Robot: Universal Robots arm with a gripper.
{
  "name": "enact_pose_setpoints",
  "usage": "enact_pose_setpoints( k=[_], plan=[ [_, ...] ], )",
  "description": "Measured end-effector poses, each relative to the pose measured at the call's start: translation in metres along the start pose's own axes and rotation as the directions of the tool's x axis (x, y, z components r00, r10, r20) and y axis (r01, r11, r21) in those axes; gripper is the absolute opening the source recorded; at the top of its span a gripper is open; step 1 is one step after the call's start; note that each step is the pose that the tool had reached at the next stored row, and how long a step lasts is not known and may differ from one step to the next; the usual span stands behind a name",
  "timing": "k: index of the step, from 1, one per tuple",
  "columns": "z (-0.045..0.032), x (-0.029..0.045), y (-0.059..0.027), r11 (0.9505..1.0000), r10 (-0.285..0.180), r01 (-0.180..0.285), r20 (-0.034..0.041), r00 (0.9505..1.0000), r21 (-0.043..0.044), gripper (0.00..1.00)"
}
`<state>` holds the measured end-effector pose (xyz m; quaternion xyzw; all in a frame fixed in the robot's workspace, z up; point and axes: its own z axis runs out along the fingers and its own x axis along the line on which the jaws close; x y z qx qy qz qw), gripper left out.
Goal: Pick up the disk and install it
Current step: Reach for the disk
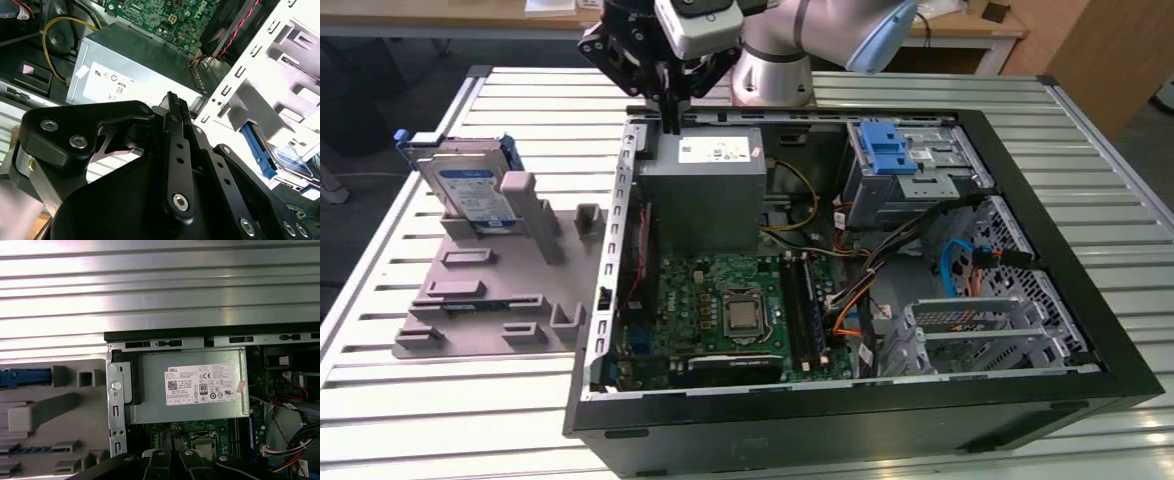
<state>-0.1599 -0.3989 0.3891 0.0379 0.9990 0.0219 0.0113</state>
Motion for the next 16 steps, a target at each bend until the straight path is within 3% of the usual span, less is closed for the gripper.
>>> enact_pose_setpoints(
  k=[16],
  plan=[
    [0.0016, 0.0129, -0.0011, 1.0000, 0.000, 0.000, -0.0032, 1.0000, 0.0003, 0.15]
  ],
)
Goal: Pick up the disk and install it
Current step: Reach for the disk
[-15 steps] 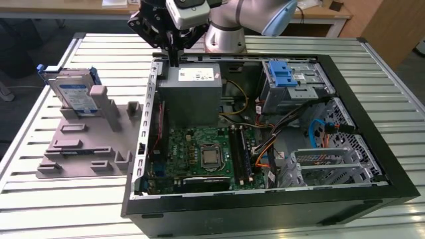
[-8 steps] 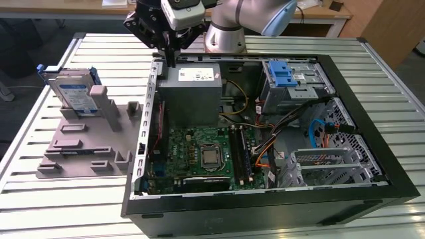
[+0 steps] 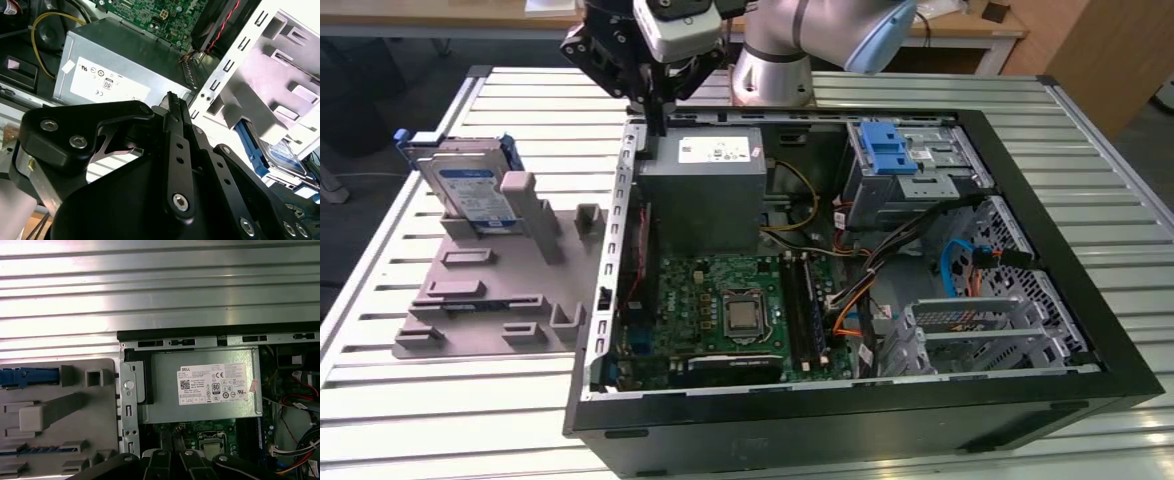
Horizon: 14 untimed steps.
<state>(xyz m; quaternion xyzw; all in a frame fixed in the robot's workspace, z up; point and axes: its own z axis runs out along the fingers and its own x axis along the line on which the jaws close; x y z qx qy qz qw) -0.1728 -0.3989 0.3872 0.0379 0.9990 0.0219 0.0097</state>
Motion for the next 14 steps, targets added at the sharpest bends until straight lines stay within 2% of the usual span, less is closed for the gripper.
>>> enact_pose_setpoints(
  k=[14],
  plan=[
    [0.0015, 0.0105, -0.0009, 1.0000, 0.000, 0.000, -0.0032, 1.0000, 0.0003, 0.15]
  ],
)
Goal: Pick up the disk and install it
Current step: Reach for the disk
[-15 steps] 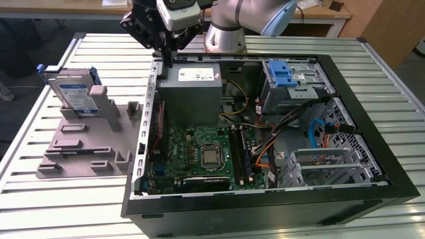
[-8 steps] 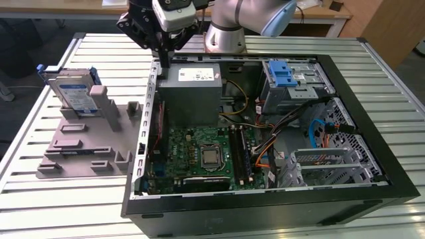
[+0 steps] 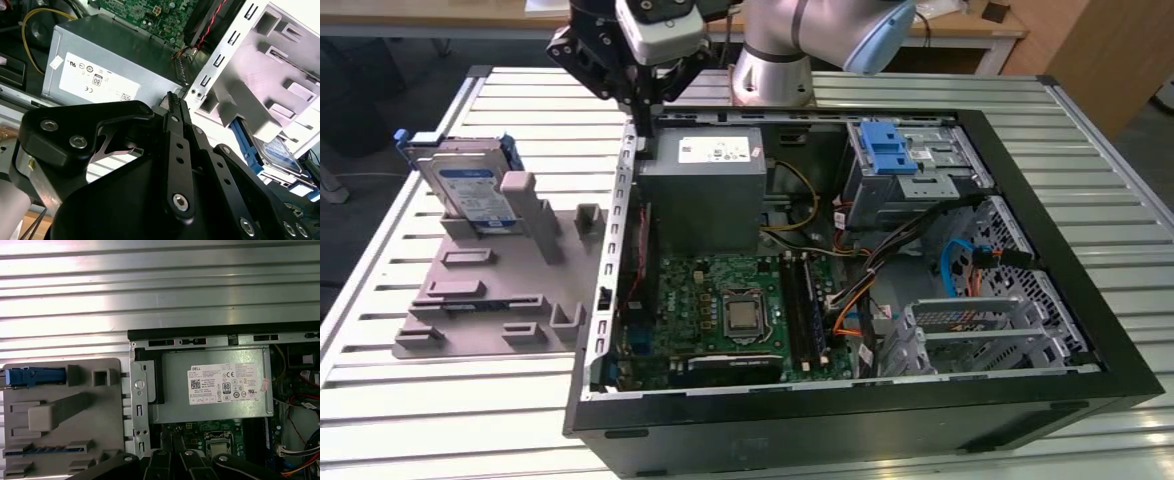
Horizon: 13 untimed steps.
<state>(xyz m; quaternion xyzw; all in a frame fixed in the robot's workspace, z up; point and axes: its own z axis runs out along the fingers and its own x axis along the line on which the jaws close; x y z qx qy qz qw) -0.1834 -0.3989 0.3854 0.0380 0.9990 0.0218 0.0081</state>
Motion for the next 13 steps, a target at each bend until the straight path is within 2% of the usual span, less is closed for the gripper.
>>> enact_pose_setpoints(
  k=[13],
  plan=[
    [0.0016, 0.0099, -0.0008, 1.0000, 0.000, 0.000, -0.0031, 1.0000, 0.0001, 0.15]
  ],
)
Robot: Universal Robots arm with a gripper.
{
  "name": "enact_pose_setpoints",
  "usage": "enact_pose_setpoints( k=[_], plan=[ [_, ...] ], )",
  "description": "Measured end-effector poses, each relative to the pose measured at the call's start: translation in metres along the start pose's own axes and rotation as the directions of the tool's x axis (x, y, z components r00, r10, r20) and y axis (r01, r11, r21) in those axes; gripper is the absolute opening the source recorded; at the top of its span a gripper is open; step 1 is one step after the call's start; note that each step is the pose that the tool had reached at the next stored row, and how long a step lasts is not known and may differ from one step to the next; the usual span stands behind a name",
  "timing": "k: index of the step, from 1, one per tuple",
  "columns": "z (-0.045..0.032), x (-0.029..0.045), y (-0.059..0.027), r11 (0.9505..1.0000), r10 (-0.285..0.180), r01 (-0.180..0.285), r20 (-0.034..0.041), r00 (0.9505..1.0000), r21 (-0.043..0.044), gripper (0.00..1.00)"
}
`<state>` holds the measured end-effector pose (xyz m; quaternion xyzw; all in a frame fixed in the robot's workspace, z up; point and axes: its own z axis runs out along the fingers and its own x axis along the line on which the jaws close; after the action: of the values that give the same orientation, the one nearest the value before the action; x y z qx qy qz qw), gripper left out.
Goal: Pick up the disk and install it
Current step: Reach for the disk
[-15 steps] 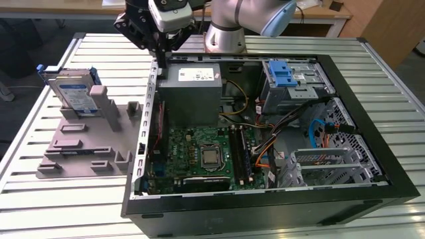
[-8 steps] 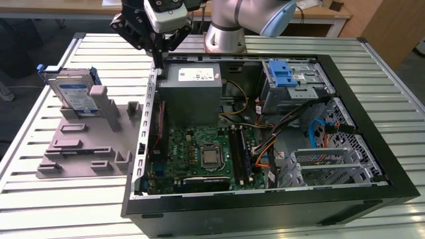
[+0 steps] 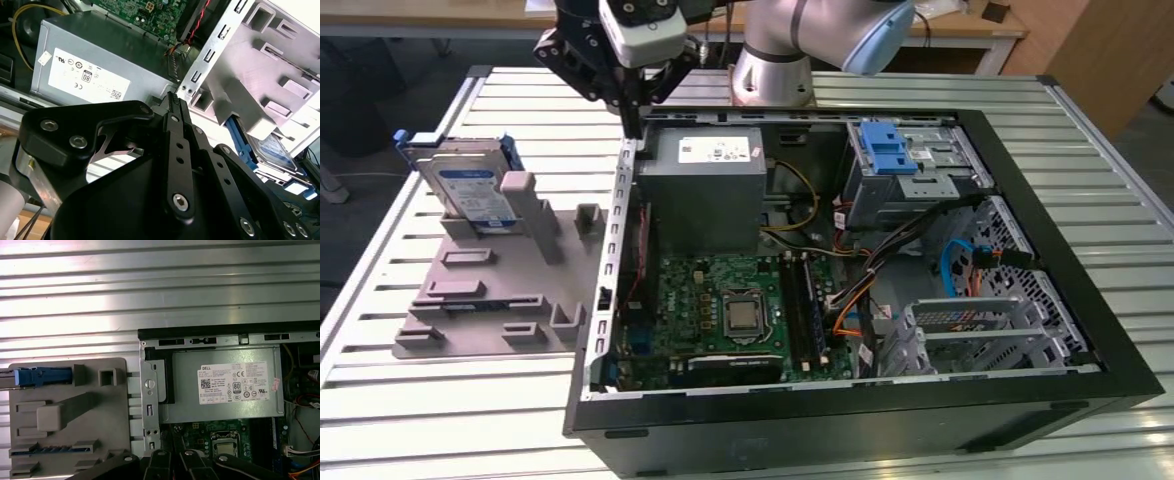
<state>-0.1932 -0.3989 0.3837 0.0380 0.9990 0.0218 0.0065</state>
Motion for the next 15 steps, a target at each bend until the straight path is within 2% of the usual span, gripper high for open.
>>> enact_pose_setpoints(
  k=[8, 15],
  plan=[
    [0.0009, 0.0068, -0.0006, 1.0000, 0.000, 0.000, -0.0020, 1.0000, 0.0004, 0.15],
    [0.0018, 0.0174, -0.0014, 1.0000, 0.000, 0.000, -0.0029, 1.0000, 0.0003, 0.15]
  ],
)
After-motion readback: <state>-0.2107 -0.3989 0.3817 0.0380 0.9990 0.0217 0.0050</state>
